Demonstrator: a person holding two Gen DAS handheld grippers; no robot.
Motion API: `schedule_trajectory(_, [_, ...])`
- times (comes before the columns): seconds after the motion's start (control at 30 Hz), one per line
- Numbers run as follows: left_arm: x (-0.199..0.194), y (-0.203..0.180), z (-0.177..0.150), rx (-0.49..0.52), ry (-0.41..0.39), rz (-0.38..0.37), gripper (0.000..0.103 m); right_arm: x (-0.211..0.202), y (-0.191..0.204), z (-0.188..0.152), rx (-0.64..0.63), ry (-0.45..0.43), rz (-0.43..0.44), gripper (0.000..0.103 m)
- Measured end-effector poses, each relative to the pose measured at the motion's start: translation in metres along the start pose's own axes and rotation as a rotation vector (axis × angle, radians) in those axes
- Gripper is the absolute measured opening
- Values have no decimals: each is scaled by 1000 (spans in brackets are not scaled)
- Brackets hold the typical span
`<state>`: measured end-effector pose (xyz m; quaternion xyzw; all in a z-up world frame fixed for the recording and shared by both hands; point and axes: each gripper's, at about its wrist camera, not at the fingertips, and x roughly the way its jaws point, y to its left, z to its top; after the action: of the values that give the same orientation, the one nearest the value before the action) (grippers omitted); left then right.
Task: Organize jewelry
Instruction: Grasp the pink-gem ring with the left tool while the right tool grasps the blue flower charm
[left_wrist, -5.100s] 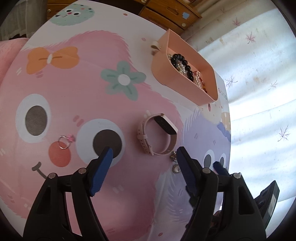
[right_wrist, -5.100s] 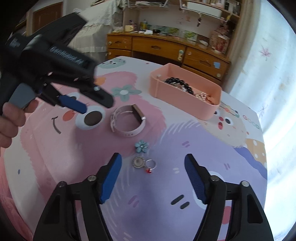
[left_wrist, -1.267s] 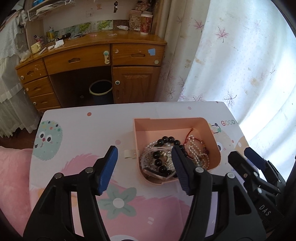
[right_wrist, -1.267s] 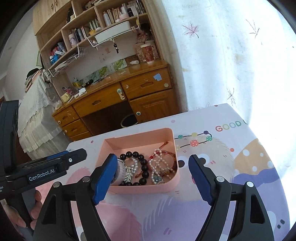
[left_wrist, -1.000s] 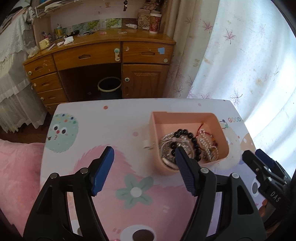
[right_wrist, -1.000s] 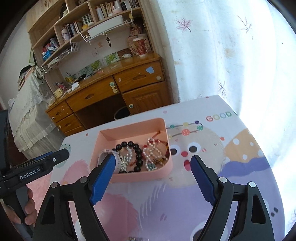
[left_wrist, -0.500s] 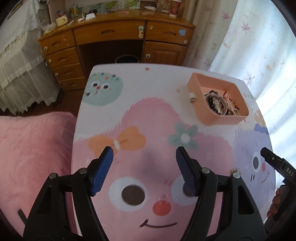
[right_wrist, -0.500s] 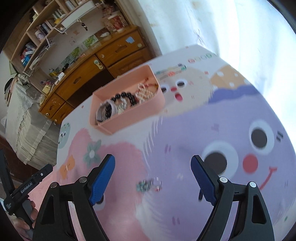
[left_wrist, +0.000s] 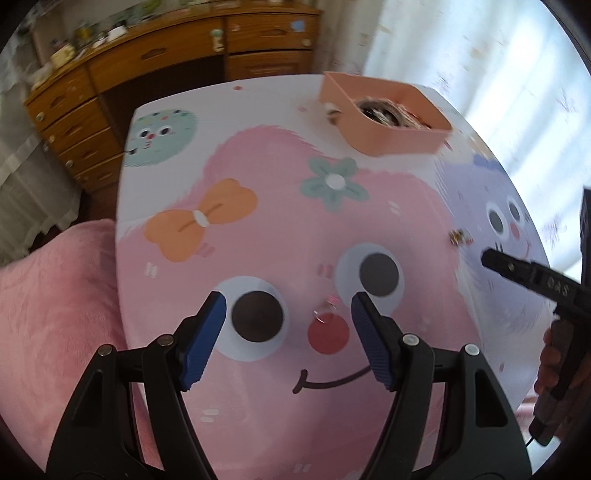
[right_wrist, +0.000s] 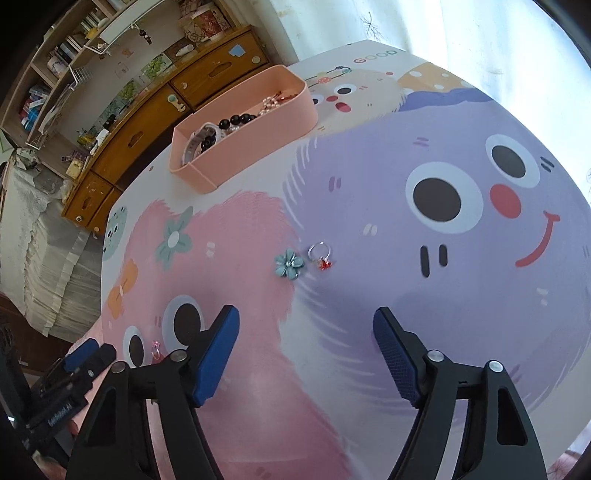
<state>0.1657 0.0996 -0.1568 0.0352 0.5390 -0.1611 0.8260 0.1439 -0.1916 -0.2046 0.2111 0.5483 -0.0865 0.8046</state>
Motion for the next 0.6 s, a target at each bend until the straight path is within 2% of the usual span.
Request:
schedule_trajectory(0.17, [12, -11, -9, 68, -6, -25, 68, 9, 14, -8, -31, -28, -6, 56])
schedule_trajectory(0.3, [21, -13, -12, 107, -18, -48, 65, 20, 27, -7, -78, -57, -52, 45])
schedule_trajectory(0.6, [37, -25, -18, 205, -32, -52, 47, 36, 39, 2, -130, -109, -118, 36])
